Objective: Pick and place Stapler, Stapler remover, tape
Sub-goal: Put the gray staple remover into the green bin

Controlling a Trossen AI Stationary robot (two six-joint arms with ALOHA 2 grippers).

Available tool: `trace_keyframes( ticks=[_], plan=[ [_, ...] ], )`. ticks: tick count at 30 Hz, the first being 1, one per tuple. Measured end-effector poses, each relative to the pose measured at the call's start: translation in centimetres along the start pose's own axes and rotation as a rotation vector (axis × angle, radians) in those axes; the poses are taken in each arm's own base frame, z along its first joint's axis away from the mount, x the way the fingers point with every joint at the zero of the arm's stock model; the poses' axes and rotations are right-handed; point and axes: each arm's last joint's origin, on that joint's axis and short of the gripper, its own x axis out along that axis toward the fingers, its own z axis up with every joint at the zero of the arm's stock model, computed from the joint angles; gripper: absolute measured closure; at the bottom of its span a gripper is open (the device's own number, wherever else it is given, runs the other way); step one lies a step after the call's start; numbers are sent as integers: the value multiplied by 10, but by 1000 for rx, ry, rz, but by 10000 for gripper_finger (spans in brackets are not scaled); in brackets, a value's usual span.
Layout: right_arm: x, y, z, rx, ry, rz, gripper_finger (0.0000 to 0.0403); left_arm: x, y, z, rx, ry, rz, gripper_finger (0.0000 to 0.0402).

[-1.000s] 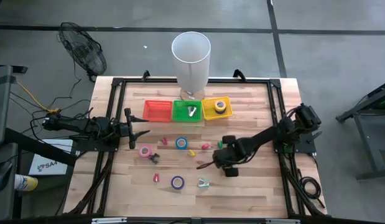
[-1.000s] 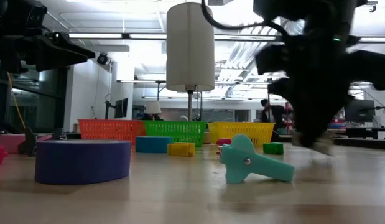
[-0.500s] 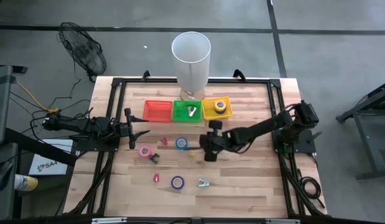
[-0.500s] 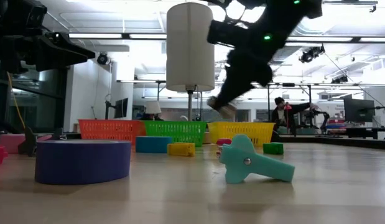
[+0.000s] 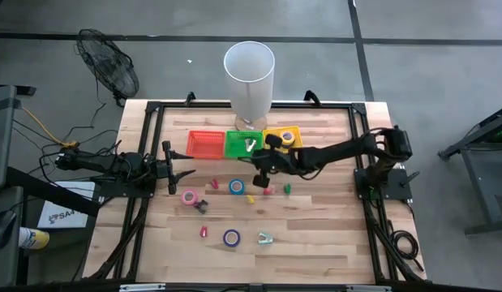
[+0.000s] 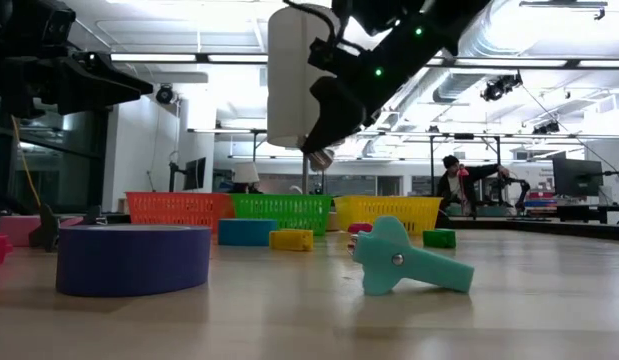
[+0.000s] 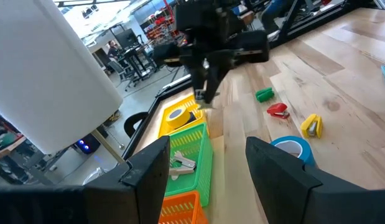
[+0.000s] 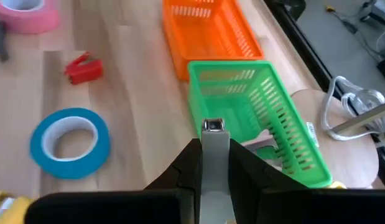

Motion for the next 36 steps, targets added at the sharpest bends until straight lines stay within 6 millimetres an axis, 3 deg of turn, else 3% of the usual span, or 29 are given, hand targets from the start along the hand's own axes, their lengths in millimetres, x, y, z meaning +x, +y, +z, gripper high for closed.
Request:
trace_keyframes(
  ticks=[15, 36],
  plan=[
    [17, -48, 4, 110, -64, 48, 362, 0, 0, 0, 0, 0, 0, 195],
    [26, -65, -44, 210, -292, 97, 356, 0, 0, 0, 0, 0, 0, 195]
  ],
)
